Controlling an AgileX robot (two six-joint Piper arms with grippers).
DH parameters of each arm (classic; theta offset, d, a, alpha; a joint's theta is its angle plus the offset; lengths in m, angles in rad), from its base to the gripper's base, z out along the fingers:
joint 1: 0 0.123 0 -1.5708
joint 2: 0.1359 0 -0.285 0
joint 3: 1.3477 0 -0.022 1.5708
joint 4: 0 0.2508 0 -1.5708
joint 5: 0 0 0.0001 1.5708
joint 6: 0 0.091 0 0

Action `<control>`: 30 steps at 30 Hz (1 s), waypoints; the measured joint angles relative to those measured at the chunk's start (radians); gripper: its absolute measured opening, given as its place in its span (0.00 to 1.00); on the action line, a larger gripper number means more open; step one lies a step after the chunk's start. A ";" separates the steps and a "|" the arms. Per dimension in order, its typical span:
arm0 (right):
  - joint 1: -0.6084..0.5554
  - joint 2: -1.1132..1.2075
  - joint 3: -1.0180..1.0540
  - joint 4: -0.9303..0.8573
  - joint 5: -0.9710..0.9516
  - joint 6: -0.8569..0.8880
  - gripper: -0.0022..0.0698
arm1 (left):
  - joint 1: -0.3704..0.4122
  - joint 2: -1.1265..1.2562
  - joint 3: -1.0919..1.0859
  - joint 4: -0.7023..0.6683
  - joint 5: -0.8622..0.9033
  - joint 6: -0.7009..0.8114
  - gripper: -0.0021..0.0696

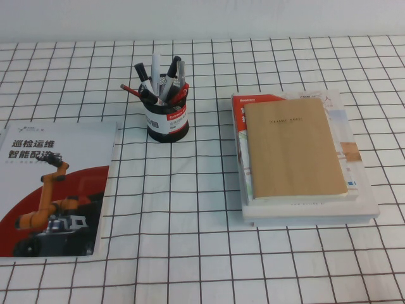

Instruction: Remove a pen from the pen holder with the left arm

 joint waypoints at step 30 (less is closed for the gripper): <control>0.000 0.000 0.000 0.000 0.000 0.000 0.01 | 0.000 0.000 0.000 -0.024 -0.135 -0.200 0.02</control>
